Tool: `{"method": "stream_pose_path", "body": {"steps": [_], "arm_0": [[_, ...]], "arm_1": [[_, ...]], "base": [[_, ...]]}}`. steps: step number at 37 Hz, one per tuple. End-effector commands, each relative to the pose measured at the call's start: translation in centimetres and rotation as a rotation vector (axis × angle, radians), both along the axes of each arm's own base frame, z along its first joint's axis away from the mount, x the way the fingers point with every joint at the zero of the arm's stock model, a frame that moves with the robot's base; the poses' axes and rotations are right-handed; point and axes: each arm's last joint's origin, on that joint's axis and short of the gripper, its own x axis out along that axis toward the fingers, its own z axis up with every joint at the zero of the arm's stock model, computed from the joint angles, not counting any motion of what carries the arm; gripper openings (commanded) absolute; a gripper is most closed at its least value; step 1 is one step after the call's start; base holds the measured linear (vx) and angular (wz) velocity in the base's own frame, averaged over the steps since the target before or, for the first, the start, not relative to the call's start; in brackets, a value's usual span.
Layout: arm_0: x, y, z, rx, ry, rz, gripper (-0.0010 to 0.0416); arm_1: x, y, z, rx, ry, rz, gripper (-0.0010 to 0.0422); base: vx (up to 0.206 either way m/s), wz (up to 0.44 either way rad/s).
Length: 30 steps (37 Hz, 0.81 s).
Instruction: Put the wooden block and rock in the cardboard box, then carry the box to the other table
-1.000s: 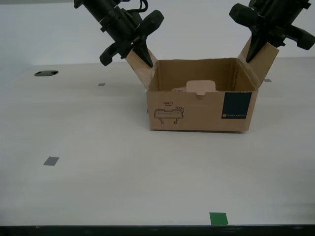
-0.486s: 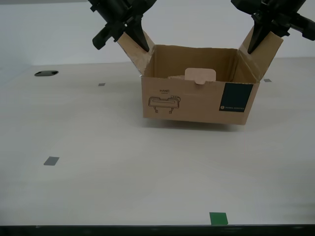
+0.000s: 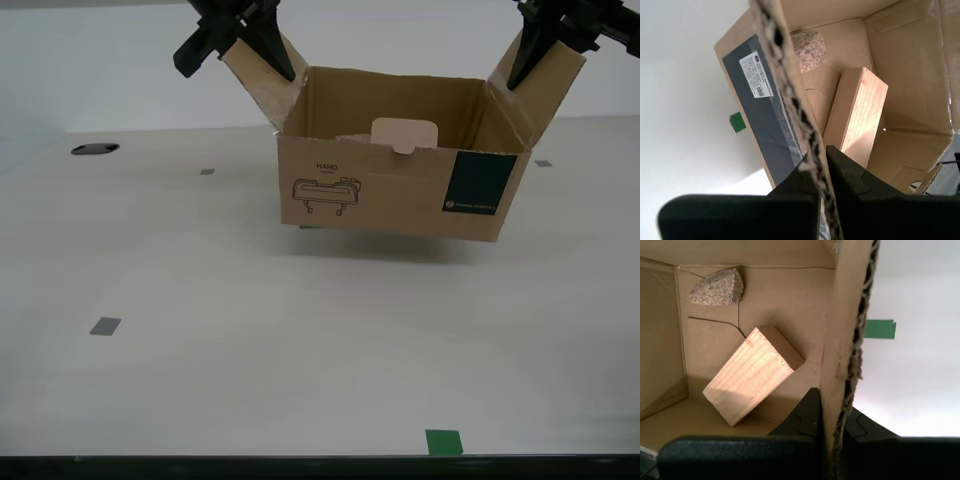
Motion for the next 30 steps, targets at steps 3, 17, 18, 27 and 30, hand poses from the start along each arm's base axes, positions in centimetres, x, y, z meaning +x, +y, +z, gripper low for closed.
{"method": "stream_pose_path", "body": {"steps": [3, 17, 18, 27, 30], "arm_0": [[-0.1, 0.2, 0.1, 0.007, 0.007, 0.005, -0.0001], [-0.8, 0.3, 0.2, -0.013, 0.023, 0.067, -0.0001], [-0.8, 0.3, 0.2, -0.014, 0.027, 0.071, -0.0001], [-1.6, 0.3, 1.0, -0.016, 0.013, 0.086, -0.0001], [-1.9, 0.2, 1.5, -0.013, -0.002, 0.085, -0.0001]], "arm_1": [[-0.6, 0.2, 0.2, -0.003, 0.008, -0.03, -0.0001], [-1.7, 0.8, 1.1, 0.013, 0.001, -0.067, -0.0001], [-1.8, 0.8, 1.1, 0.019, 0.007, -0.072, -0.0001], [-2.8, 1.1, 1.6, 0.048, 0.036, -0.095, -0.0001], [-3.1, 1.2, 1.9, 0.044, 0.031, -0.093, -0.0001]], "base": [[-0.037, -0.001], [-0.061, 0.024], [-0.082, 0.039], [-0.087, 0.048], [-0.087, 0.047]]}}
